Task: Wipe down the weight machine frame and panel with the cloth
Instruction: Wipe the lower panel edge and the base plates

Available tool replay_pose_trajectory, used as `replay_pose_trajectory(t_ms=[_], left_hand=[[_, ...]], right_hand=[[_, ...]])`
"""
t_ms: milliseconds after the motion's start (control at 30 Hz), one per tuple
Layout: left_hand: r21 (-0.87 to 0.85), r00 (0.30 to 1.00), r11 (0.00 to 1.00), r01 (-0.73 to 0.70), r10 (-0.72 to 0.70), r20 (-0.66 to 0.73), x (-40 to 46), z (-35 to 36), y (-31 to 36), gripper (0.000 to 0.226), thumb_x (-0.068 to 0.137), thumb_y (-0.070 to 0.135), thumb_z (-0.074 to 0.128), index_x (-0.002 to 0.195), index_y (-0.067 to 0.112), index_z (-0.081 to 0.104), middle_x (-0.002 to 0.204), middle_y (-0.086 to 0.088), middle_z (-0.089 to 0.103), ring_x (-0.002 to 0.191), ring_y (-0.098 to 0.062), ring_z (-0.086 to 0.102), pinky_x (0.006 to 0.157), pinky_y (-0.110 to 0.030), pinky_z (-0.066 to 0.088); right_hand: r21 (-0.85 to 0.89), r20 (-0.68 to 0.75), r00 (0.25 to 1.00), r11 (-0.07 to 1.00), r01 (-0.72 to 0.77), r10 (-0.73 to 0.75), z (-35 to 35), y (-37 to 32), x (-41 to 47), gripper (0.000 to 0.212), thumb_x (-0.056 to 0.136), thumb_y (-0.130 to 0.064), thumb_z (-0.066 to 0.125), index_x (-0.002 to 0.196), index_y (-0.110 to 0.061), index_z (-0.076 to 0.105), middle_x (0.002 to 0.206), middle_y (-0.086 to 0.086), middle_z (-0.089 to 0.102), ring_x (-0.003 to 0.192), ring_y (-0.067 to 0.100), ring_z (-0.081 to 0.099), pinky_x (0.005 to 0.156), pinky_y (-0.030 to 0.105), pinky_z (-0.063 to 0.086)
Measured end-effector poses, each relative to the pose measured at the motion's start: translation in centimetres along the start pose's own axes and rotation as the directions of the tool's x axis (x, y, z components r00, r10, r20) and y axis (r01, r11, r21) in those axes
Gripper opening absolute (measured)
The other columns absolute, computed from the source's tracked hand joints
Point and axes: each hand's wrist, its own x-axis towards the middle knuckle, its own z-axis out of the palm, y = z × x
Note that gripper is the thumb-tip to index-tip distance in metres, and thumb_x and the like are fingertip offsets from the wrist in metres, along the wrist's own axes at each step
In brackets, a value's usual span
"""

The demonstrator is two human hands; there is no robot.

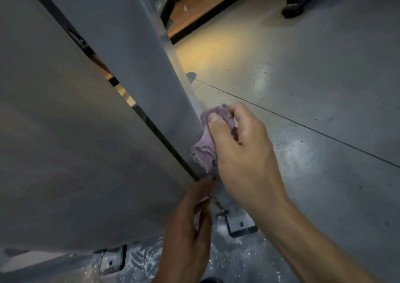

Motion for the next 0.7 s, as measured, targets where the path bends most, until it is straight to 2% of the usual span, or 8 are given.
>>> replay_pose_trajectory(t_ms=[100,267,367,467,533,600,667,700], left_hand=[[-0.005,1.0,1.0,-0.011,0.011,-0.009,0.1,0.2,0.9,0.058,0.094,-0.001,0.054,0.128,0.046,0.064,0.132,0.02,0.067,0.123,0.0,0.061,0.098,-0.013,0.047],[-0.03,1.0,0.999,-0.01,0.011,0.005,0.5,0.2,1.4,0.054,0.091,0.011,0.052,0.13,0.047,0.062,0.129,0.022,0.068,0.119,-0.003,0.065,0.098,-0.016,0.048],[-0.042,1.0,0.999,0.027,-0.027,-0.002,0.5,0.5,1.1,0.061,0.09,0.014,0.054,0.126,0.063,0.056,0.129,0.023,0.067,0.121,0.001,0.063,0.095,-0.012,0.046],[-0.039,0.998,0.997,0.064,-0.063,0.015,0.0,1.0,0.0,0.06,0.088,0.015,0.056,0.127,0.06,0.056,0.13,0.026,0.065,0.121,0.004,0.062,0.093,-0.011,0.047],[-0.008,0.998,0.999,0.054,-0.054,0.016,-0.2,1.3,-0.6,0.054,0.088,0.014,0.057,0.128,0.05,0.062,0.13,0.019,0.067,0.121,-0.002,0.064,0.094,-0.015,0.05],[0.023,0.999,0.999,0.035,-0.035,0.027,-0.1,1.8,-0.7,0.049,0.091,0.013,0.055,0.132,0.04,0.061,0.129,0.017,0.069,0.118,-0.003,0.065,0.095,-0.014,0.05],[0.037,0.998,0.998,0.04,-0.042,0.037,0.1,2.5,-0.5,0.053,0.091,0.013,0.055,0.132,0.047,0.06,0.125,0.026,0.068,0.115,0.003,0.066,0.092,-0.007,0.046],[0.035,0.998,0.998,0.044,-0.045,0.036,0.2,2.9,-0.4,0.058,0.09,0.012,0.056,0.13,0.055,0.059,0.123,0.032,0.066,0.113,0.006,0.065,0.09,-0.005,0.045]], right_hand=[[0.017,-0.014,0.999,0.999,0.029,-0.029,0.2,-0.4,-0.2,0.024,0.106,-0.032,0.05,0.085,-0.022,0.055,0.065,-0.013,0.058,0.056,0.005,0.055,0.048,0.02,0.041],[-0.114,0.012,0.989,0.983,-0.146,0.148,-0.5,3.1,-1.1,0.026,0.104,-0.035,0.051,0.08,-0.026,0.055,0.064,-0.018,0.059,0.058,0.0,0.053,0.052,0.016,0.038],[0.044,0.049,0.999,0.999,-0.019,0.017,-0.1,0.5,-0.5,0.025,0.106,-0.03,0.051,0.083,-0.022,0.056,0.062,-0.019,0.058,0.053,-0.003,0.055,0.048,0.011,0.04],[0.153,0.04,0.997,0.986,0.06,-0.067,0.5,-1.2,0.0,0.02,0.108,-0.029,0.048,0.094,-0.02,0.059,0.065,-0.014,0.061,0.055,-0.004,0.061,0.048,0.009,0.044],[0.08,0.015,1.0,0.997,0.011,-0.012,0.4,0.7,-0.4,0.022,0.108,-0.031,0.048,0.089,-0.023,0.057,0.064,-0.016,0.059,0.056,-0.001,0.059,0.05,0.013,0.044],[-0.042,-0.003,0.995,0.994,-0.097,0.097,0.0,3.9,-0.9,0.023,0.107,-0.035,0.048,0.088,-0.026,0.058,0.067,-0.013,0.061,0.061,0.003,0.06,0.055,0.026,0.048],[-0.122,-0.009,0.984,0.977,-0.177,0.178,-0.3,6.3,-1.6,0.022,0.106,-0.038,0.047,0.092,-0.028,0.059,0.072,-0.01,0.064,0.066,0.005,0.062,0.059,0.034,0.052],[-0.106,-0.009,0.984,0.978,-0.179,0.179,-0.4,6.7,-1.9,0.021,0.106,-0.039,0.046,0.093,-0.028,0.059,0.075,-0.011,0.066,0.067,0.003,0.063,0.058,0.03,0.053]])
